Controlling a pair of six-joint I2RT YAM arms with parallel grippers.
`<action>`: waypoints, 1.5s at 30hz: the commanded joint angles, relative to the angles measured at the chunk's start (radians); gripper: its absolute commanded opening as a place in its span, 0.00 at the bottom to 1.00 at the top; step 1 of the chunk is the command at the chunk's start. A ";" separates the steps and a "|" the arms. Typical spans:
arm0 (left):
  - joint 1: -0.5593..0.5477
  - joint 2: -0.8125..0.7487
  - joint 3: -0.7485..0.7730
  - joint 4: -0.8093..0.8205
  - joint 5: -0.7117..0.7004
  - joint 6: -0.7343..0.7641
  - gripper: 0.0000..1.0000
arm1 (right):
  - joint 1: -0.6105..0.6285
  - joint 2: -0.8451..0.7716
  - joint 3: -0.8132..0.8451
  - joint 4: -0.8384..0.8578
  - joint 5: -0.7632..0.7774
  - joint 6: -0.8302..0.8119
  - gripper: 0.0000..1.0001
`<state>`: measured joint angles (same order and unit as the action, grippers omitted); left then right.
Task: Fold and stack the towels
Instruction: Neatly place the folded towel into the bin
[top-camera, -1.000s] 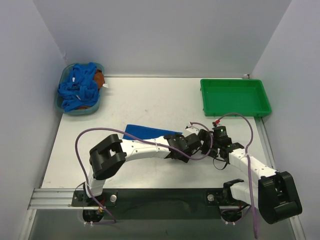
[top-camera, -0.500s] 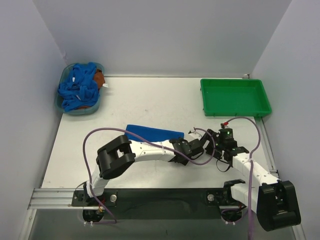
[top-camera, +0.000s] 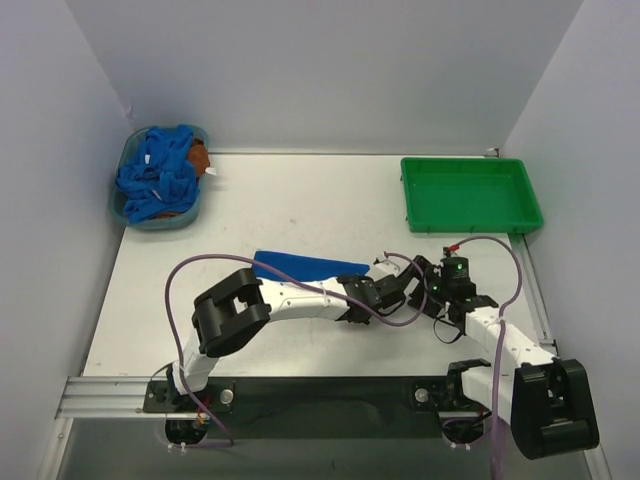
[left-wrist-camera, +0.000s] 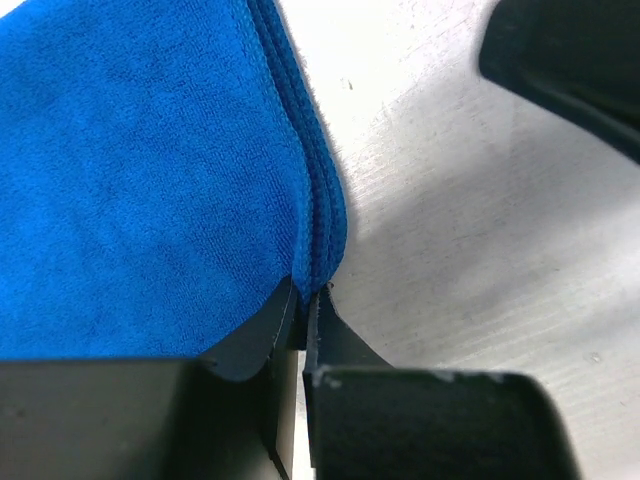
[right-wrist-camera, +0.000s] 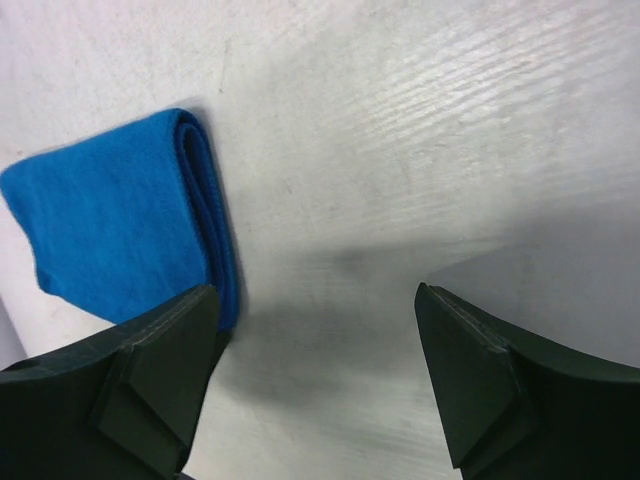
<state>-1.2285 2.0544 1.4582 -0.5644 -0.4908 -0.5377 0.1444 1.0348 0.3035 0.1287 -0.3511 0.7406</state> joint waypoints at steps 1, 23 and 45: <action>0.040 -0.043 -0.028 0.014 0.089 -0.016 0.00 | -0.003 0.059 -0.030 0.087 -0.068 0.068 0.85; 0.129 -0.203 -0.033 0.067 0.228 -0.024 0.00 | 0.241 0.608 0.058 0.520 -0.163 0.470 0.98; 0.156 -0.146 0.076 0.080 0.227 -0.074 0.53 | 0.245 0.608 0.296 0.157 -0.129 0.191 0.00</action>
<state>-1.0912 1.9560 1.4765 -0.5346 -0.2649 -0.5968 0.4072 1.6585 0.5491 0.5076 -0.5362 1.0733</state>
